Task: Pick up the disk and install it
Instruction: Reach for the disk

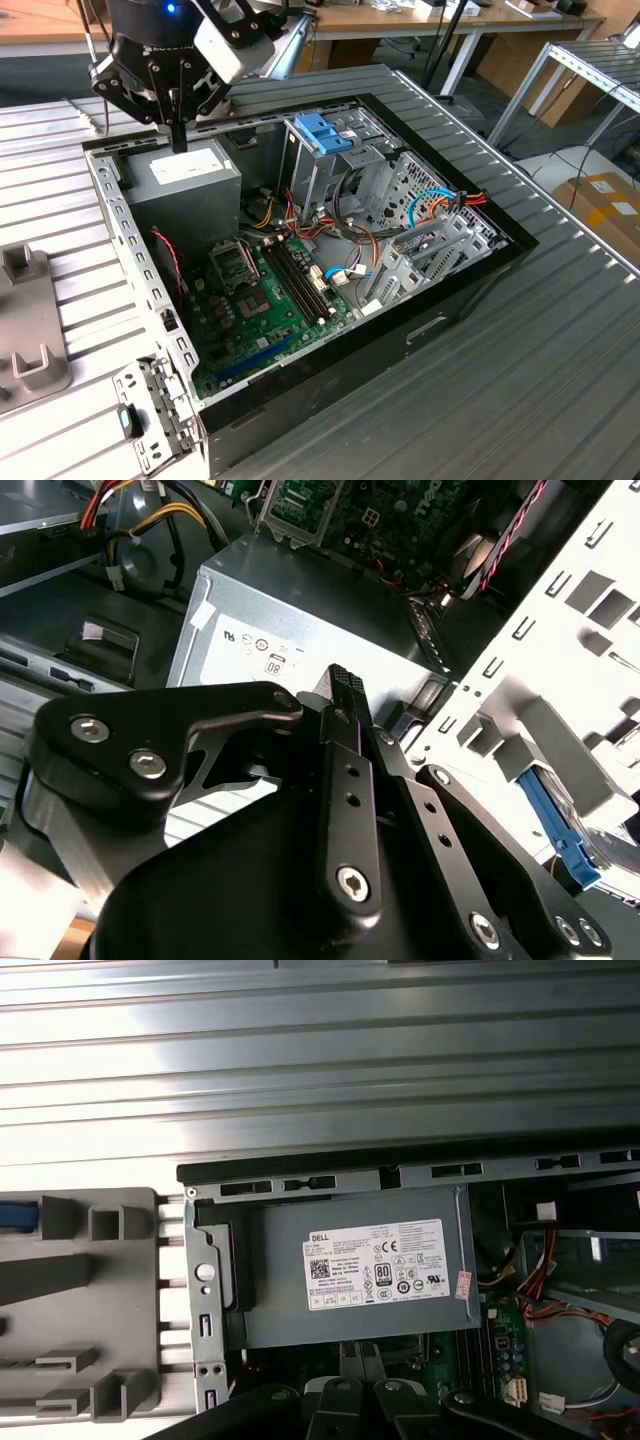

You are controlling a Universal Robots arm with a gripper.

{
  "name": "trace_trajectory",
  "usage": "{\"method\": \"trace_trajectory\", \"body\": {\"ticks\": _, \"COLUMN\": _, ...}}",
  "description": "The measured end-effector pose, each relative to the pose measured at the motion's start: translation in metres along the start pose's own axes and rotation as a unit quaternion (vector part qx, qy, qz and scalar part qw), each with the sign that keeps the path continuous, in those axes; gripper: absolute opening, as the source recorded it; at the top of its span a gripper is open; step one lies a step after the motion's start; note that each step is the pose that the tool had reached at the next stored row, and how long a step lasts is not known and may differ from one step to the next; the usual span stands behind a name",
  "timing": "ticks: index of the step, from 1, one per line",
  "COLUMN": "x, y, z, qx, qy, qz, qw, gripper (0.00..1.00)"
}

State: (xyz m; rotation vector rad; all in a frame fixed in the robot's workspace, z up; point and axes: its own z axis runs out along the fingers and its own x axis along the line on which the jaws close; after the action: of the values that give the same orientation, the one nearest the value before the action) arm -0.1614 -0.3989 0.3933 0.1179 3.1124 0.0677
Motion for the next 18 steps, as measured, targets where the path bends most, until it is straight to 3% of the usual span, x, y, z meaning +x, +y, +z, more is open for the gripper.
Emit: {"method": "trace_trajectory", "body": {"ticks": 18, "x": 0.0096, "y": -0.0007, "z": -0.0003, "qx": 0.0, "qy": 0.0, "qz": 0.0, "qw": 1.0, "gripper": 0.1}}
